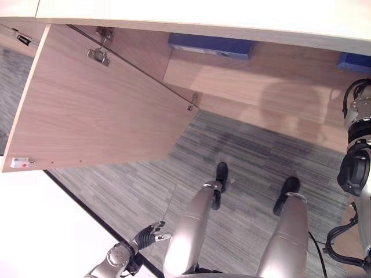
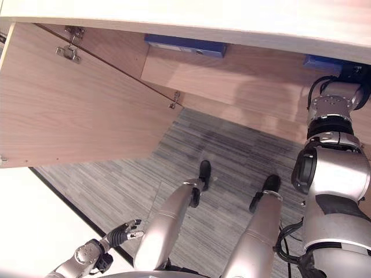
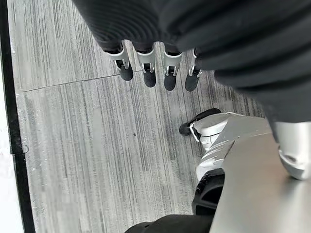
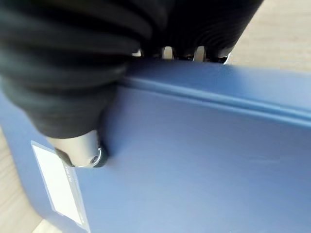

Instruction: Put the empty folder in the office cabinet

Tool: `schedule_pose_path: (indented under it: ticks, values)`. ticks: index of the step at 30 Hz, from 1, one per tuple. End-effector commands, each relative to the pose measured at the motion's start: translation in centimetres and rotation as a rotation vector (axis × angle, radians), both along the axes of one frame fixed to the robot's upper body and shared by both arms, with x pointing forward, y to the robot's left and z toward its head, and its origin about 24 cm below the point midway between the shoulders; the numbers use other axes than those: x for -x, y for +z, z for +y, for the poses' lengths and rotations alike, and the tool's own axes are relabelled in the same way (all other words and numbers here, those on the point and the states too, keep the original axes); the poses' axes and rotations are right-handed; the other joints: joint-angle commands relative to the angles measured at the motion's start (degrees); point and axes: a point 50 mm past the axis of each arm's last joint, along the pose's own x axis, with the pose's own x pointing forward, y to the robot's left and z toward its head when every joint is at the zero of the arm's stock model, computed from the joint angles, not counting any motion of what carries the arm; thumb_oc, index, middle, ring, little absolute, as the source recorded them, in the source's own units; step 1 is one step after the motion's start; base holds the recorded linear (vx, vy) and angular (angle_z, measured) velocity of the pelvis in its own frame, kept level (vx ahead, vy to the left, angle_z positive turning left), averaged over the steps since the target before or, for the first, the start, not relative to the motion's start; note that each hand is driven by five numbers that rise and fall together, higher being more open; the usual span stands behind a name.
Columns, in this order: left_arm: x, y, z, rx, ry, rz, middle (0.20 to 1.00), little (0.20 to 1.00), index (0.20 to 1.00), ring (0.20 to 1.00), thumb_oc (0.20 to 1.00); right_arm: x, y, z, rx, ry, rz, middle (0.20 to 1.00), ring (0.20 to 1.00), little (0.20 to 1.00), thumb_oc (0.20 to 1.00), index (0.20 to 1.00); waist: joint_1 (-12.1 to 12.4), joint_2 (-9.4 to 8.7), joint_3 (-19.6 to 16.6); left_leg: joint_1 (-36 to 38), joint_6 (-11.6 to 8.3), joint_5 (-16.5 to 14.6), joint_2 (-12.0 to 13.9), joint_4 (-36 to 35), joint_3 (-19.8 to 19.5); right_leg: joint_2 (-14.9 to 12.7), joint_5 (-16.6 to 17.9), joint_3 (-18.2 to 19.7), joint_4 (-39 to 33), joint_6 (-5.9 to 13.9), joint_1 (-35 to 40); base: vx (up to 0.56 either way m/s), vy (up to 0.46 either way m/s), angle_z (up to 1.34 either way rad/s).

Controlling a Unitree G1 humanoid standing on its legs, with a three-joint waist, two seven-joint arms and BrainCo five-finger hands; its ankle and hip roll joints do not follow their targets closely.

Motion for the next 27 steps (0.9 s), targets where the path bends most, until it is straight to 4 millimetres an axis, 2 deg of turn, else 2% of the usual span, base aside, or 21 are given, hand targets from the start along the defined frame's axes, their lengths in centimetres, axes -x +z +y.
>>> schedule_pose_path:
  ticks: [1,3,8,9,10,11,12,13,14,18,19,20,21,22,23,24,25,27]
  values:
    - [-0.6,-0.2,0.9,-0.056,-0.009,0.010,1.000,1.000,1.000,1.000,1.000,1.7,-2.3,-2.5,0.052,-0.060,0.143,0.200,0.200,0.200,0.200,0.200,0.9,0.88,2.5,2.6,-1.64,-9.9,3.2,4.4,-3.2,0.3,-2.3,-0.3,-2.7,4.01,2.5,-0.09,-0.028,0.02]
    - [-0.7,-0.1,0.9,-0.058,-0.007,0.007,1.000,1.000,1.000,1.000,1.000,1.6,-2.3,-2.4,0.052,-0.057,0.142,0.200,0.200,0.200,0.200,0.200,0.9,0.73,2.2,3.1,-1.68,-11.1,3.2,4.4,-3.6,0.6,-3.6,0.2,-2.5,4.34,3.0,0.04,-0.011,0.01]
    - [-0.9,-0.1,0.9,-0.065,-0.004,0.001,1.000,1.000,1.000,1.000,1.000,1.4,-2.1,-2.2,0.056,-0.048,0.141,0.200,0.200,0.200,0.200,0.200,0.8,0.10,2.3,3.4,-1.74,-11.0,3.4,4.0,-3.7,0.8,-3.8,-0.1,-2.4,4.14,3.2,-0.01,-0.020,0.03]
    - [-0.9,-0.1,1.0,-0.066,0.001,-0.001,1.000,1.000,1.000,1.000,1.000,1.3,-2.0,-2.1,0.059,-0.044,0.142,0.266,0.266,0.266,0.266,0.266,0.8,-0.08,2.6,3.0,-1.71,-9.9,3.6,3.9,-3.5,0.8,-2.6,-0.6,-2.7,3.71,2.8,-0.10,-0.022,0.02]
    - [-1.0,-0.1,1.0,-0.067,0.003,-0.004,1.000,1.000,1.000,1.000,1.000,1.3,-2.0,-2.0,0.063,-0.042,0.143,0.467,0.467,0.467,0.467,0.467,0.8,-0.16,2.6,2.9,-1.75,-9.9,3.6,3.9,-3.5,0.8,-2.6,-0.7,-2.7,3.68,2.9,-0.10,-0.030,0.02]
    - [-1.0,-0.1,1.0,-0.066,0.006,-0.004,1.000,1.000,1.000,1.000,1.000,1.3,-2.0,-2.0,0.068,-0.038,0.149,1.000,1.000,1.000,1.000,1.000,0.8,-0.31,2.5,2.9,-1.77,-9.9,3.6,3.9,-3.5,0.8,-2.6,-0.8,-2.8,3.66,3.0,0.07,-0.029,0.02]
    - [-1.0,-0.1,1.0,-0.065,0.006,-0.005,1.000,1.000,1.000,1.000,1.000,1.3,-1.9,-2.0,0.068,-0.037,0.148,1.000,1.000,1.000,1.000,1.000,0.8,-0.34,2.2,3.4,-1.81,-11.0,3.6,4.0,-3.9,1.0,-3.8,-0.4,-2.5,4.00,3.4,-0.01,-0.021,0.04]
    - [-1.0,-0.1,1.1,-0.068,0.008,-0.004,1.000,1.000,1.000,1.000,1.000,1.2,-1.9,-2.0,0.073,-0.034,0.154,1.000,1.000,1.000,1.000,1.000,0.8,-0.38,2.5,3.0,-1.80,-9.9,3.7,3.7,-3.5,0.8,-2.7,-0.9,-2.7,3.63,3.0,0.09,-0.024,0.04]
    - [-1.1,-0.1,1.1,-0.069,0.011,-0.005,1.000,1.000,1.000,1.000,1.000,1.2,-2.0,-2.0,0.076,-0.030,0.165,1.000,1.000,1.000,1.000,1.000,0.8,-0.57,2.1,3.6,-1.87,-11.3,3.6,3.8,-3.9,1.1,-4.3,-0.5,-2.3,3.96,3.5,0.00,-0.038,0.04]
    - [-1.2,0.0,1.2,-0.070,0.020,-0.008,1.000,1.000,1.000,1.000,1.000,1.3,-2.3,-2.2,0.083,-0.025,0.223,1.000,1.000,1.000,1.000,1.000,0.6,-1.20,2.2,3.9,-1.95,-11.0,4.0,3.4,-4.1,1.4,-4.2,-0.7,-2.5,3.63,3.9,-0.01,-0.019,0.01]
    - [-1.2,0.0,1.2,-0.071,0.023,-0.009,1.000,1.000,1.000,1.000,1.000,1.4,-2.6,-2.4,0.080,-0.024,0.252,1.000,1.000,1.000,1.000,1.000,0.6,-1.35,2.5,3.8,-1.94,-9.8,4.1,3.2,-3.8,1.3,-2.9,-1.2,-2.9,3.21,3.6,-0.01,-0.024,-0.04]
    - [-1.4,0.0,1.2,-0.070,0.026,-0.013,1.000,1.000,1.000,1.000,1.000,1.5,-2.9,-2.4,0.076,-0.022,0.286,1.000,1.000,1.000,1.000,1.000,0.6,-1.67,2.2,4.4,-2.00,-11.2,4.1,3.2,-4.2,1.5,-4.3,-0.8,-2.6,3.53,4.2,-0.09,-0.021,-0.02]
    - [-1.5,0.1,1.2,-0.073,0.028,-0.016,1.000,1.000,1.000,1.000,1.000,1.6,-3.2,-2.6,0.074,-0.025,0.331,1.000,1.000,1.000,1.000,1.000,0.5,-1.96,2.5,4.0,-1.97,-9.7,4.2,2.8,-3.9,1.5,-2.7,-1.5,-3.2,3.08,4.1,0.09,-0.038,0.02]
    - [-1.6,0.1,1.1,-0.075,0.031,-0.020,1.000,1.000,1.000,1.000,1.000,1.7,-3.3,-2.7,0.074,-0.024,0.363,1.000,1.000,1.000,1.000,1.000,0.4,-2.17,2.1,4.7,-2.07,-11.1,4.2,2.7,-4.2,1.8,-4.2,-1.0,-3.1,3.40,4.7,-0.11,-0.015,-0.01]
    - [-1.7,0.1,1.0,-0.078,0.030,-0.023,1.000,1.000,1.000,1.000,1.000,1.8,-3.5,-2.8,0.071,-0.025,0.400,1.000,1.000,1.000,1.000,1.000,0.3,-2.38,2.5,4.5,-2.04,-9.5,4.4,2.0,-3.9,1.7,-2.6,-1.8,-3.8,2.96,4.5,-0.01,-0.036,0.01]
    - [-2.3,0.3,0.7,-0.082,0.027,-0.044,1.000,1.000,1.000,1.000,1.000,2.0,-4.0,-2.9,0.058,-0.043,0.473,1.000,1.000,1.000,1.000,1.000,-0.1,-2.91,2.5,5.0,-2.09,-9.3,4.6,1.3,-3.9,1.9,-2.4,-2.0,-4.3,2.84,5.0,0.00,0.000,0.00]
    - [-2.4,0.4,0.7,-0.082,0.028,-0.046,1.000,1.000,1.000,1.000,1.000,2.0,-3.9,-2.9,0.060,-0.044,0.473,1.000,1.000,1.000,1.000,1.000,-0.1,-2.91,2.1,5.5,-2.14,-10.3,4.5,1.2,-4.3,2.1,-3.6,-1.5,-4.2,3.18,5.4,0.10,-0.034,0.04]
    - [-2.6,0.4,0.4,-0.097,0.018,-0.060,1.000,1.000,1.000,1.000,1.000,2.3,-4.8,-3.0,0.032,-0.052,0.552,1.000,1.000,1.000,1.000,1.000,-0.4,-3.39,2.1,6.2,-2.19,-10.2,4.7,0.2,-4.3,2.4,-3.3,-1.8,-5.1,3.07,6.0,0.05,-0.025,0.05]
